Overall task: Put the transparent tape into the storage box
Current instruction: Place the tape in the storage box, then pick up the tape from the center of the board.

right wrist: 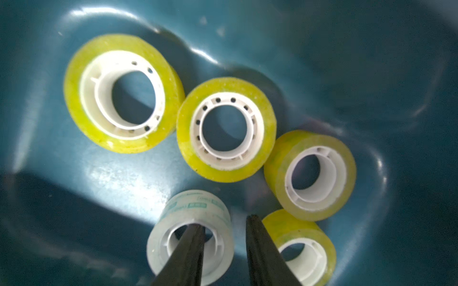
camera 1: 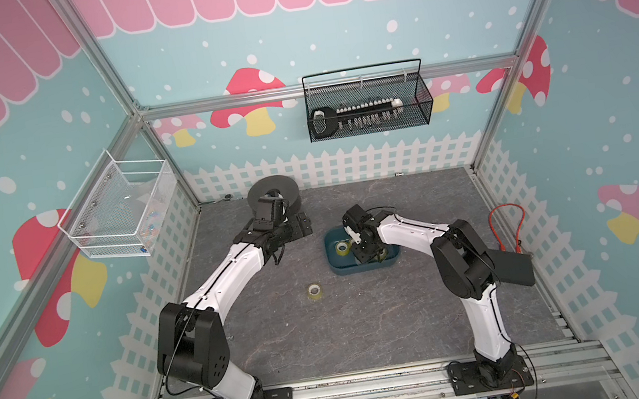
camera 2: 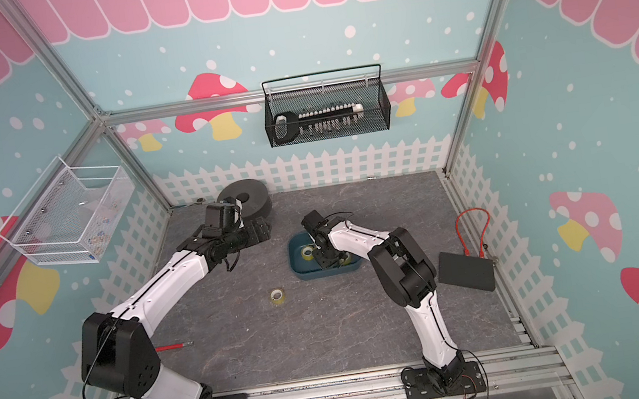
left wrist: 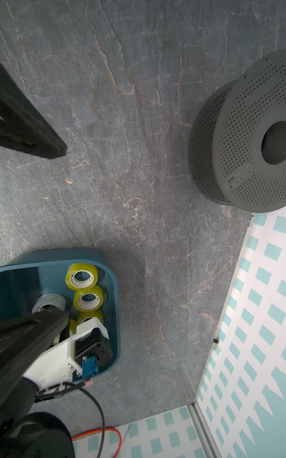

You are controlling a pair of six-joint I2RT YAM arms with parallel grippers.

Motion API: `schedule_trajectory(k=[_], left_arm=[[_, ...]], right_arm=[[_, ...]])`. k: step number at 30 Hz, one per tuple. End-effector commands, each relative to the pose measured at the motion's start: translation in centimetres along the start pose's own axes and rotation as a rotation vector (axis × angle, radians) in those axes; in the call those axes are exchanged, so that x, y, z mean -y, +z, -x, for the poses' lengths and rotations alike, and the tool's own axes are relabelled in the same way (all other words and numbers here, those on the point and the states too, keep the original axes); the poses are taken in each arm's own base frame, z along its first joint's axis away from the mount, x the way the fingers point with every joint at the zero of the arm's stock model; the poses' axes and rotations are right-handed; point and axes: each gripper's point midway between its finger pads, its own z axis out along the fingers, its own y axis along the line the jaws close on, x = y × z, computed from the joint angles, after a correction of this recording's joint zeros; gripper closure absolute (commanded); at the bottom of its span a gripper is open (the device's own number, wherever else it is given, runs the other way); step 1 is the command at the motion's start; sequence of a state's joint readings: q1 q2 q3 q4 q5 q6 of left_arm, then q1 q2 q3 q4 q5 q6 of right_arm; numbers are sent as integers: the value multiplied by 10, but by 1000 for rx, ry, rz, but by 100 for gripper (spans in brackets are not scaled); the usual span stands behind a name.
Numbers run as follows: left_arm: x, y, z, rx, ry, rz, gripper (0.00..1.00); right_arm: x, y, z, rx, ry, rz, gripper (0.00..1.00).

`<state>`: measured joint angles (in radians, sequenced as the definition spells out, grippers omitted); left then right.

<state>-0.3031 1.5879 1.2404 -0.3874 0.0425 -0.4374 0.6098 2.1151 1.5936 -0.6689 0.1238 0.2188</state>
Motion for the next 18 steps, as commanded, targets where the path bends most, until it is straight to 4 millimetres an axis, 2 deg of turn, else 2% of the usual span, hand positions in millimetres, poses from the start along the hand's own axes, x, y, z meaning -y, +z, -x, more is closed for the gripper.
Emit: schedule_trajectory(k=[1, 11, 15, 18], left_arm=[[2, 1, 7, 19, 21, -12, 1], [-2, -6, -3, 10, 23, -15, 1], [-3, -11, -22, -16, 9, -39, 1], [-8, -15, -42, -42, -13, -49, 1]], right_arm=[[0, -7, 8, 12, 4, -8, 66], [10, -46, 37, 95, 12, -42, 63], [17, -65, 50, 141, 35, -56, 56], [21, -80, 61, 183, 71, -26, 55]])
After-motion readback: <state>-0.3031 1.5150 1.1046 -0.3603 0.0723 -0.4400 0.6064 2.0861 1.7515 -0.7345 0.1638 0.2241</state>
